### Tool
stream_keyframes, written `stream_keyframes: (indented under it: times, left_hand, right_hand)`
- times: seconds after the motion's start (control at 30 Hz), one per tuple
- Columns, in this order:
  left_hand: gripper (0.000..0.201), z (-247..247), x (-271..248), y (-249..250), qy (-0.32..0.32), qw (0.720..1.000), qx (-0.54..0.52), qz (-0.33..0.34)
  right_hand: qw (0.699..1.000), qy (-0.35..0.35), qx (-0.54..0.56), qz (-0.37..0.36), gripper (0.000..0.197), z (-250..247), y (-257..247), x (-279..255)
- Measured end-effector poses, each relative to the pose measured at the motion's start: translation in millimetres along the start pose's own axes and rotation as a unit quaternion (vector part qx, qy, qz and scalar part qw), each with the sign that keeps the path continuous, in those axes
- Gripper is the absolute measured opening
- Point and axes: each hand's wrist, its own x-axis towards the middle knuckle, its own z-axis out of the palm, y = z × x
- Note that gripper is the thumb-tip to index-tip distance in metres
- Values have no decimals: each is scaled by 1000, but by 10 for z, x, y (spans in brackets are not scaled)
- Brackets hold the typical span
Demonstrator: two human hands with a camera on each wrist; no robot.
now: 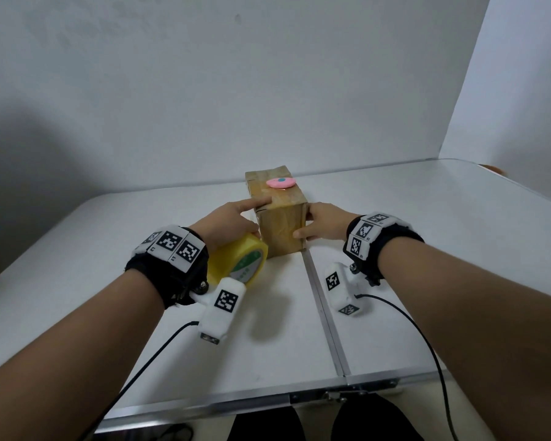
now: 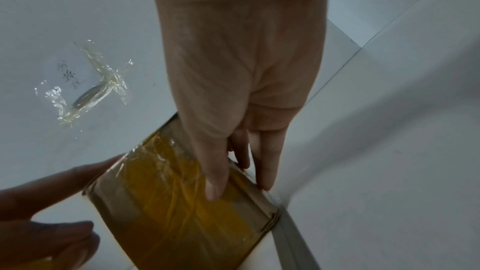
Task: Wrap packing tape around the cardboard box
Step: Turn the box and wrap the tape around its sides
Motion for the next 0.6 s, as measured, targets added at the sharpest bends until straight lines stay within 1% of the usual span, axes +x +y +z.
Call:
stream_keyframes:
  times: [0.03, 0.13, 0.23, 0.3, 0.37, 0.4, 0.43, 0.47, 0.53, 0.57, 0.6]
  left_hand:
    - [62, -6, -12, -3, -2, 1000, -10, 3]
    - [62, -32, -62, -48, 1, 999, -38, 19]
    - [65, -66, -155, -149, 35, 995, -89, 23]
    - [62, -97, -222, -218, 64, 989, -133, 24]
    - [56, -125, -289, -249, 83, 982, -167, 34]
    - [54, -143, -322, -247, 88, 979, -178, 43]
    - [53, -156, -363, -226, 90, 976, -189, 54]
    - [53, -164, -409, -197, 89, 974, -200, 67]
    - [54, -143, -494, -129, 77, 968, -220, 89]
    - [56, -114, -530, -99, 69, 966, -229, 97]
    - [58, -72, -557, -66, 60, 964, -237, 104]
  right_hand:
    - [1000, 8, -5, 4, 55, 8, -9, 8]
    - [996, 31, -81, 13, 50, 52, -56, 7]
    - [995, 40, -90, 15, 57, 90, -78, -39]
    - [995, 33, -94, 16, 65, 100, -82, -77]
    - [993, 31, -110, 29, 66, 100, -102, -123]
    - [992, 49, -110, 36, 63, 93, -126, -152]
    - [991, 88, -95, 40, 59, 80, -151, -181]
    - [987, 143, -66, 39, 55, 56, -184, -220]
    - [967, 252, 11, 21, 43, 8, -260, -315]
    - [959, 280, 40, 7, 37, -7, -303, -371]
    - [956, 288, 60, -6, 32, -7, -332, -419]
